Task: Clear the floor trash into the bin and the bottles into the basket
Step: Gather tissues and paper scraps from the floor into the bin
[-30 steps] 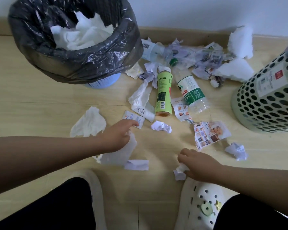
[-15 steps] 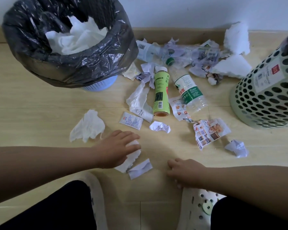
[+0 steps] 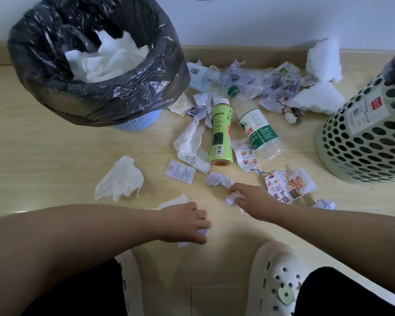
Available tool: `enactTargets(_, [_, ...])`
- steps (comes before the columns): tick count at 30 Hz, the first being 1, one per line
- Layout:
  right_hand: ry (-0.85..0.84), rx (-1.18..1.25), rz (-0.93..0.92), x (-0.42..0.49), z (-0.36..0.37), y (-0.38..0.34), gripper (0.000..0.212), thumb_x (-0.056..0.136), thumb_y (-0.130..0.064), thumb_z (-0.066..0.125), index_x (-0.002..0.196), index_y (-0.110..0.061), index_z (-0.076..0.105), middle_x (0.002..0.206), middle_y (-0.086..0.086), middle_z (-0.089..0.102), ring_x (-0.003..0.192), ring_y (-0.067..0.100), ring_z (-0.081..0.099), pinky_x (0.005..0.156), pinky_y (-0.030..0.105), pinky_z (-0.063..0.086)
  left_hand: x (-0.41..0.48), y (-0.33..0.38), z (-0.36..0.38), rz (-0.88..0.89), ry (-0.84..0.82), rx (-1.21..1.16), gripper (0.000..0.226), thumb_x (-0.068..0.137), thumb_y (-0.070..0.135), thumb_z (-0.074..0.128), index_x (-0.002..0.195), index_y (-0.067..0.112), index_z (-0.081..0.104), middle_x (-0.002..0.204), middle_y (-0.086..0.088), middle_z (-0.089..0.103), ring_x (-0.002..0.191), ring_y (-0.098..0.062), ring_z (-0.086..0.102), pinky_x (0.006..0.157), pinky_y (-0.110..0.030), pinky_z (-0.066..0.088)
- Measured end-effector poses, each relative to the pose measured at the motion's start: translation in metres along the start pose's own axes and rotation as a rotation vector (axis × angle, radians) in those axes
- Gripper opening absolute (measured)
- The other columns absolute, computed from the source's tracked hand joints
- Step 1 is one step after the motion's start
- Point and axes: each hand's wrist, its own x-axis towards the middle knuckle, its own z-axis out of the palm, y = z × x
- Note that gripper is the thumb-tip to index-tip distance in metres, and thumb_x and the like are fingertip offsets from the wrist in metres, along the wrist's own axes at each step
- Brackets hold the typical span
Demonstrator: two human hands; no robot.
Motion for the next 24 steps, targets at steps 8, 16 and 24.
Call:
enactTargets(8, [0.016, 0.197, 0.053, -0.029, -0.008, 0.012, 0.035, 0.087, -0.004, 0.038, 0.105, -0.028, 0.057, 0.086, 0.002, 0.056, 0.065, 0.014, 0.053, 0.059, 0.022, 0.044, 0.003, -0.009, -0.010, 0.017, -0.046, 0.011, 0.034, 0.046, 0.040, 0.080, 0.073, 0.030, 0.062, 0.079, 0.005, 0.060, 0.077, -0.019, 0.060, 0.056, -0.021, 0.041])
enactTargets(16, [0.052, 0.368, 0.146, -0.043, -0.011, 0.025, 0.030, 0.085, 0.001, 0.035, 0.096, -0.019, 0.055, 0.083, -0.002, 0.055, 0.065, 0.016, 0.053, 0.066, 0.029, 0.047, 0.001, -0.009, -0.003, 0.055, -0.181, -0.173, 0.009, 0.087, 0.005, 0.050, 0.093, 0.002, 0.056, 0.099, -0.019, 0.052, 0.095, -0.035, 0.051, 0.064, -0.041, 0.049])
enactTargets(24, [0.223, 0.388, 0.218, -0.037, -0.018, 0.043, 0.026, 0.084, -0.003, 0.037, 0.068, -0.019, 0.050, 0.069, 0.000, 0.054, 0.066, 0.020, 0.046, 0.064, 0.032, 0.044, 0.031, -0.017, -0.036, -0.450, -0.133, -0.479, 0.021, 0.098, 0.020, 0.038, 0.109, 0.005, 0.048, 0.111, -0.012, 0.055, 0.100, -0.030, 0.055, 0.071, -0.035, 0.037])
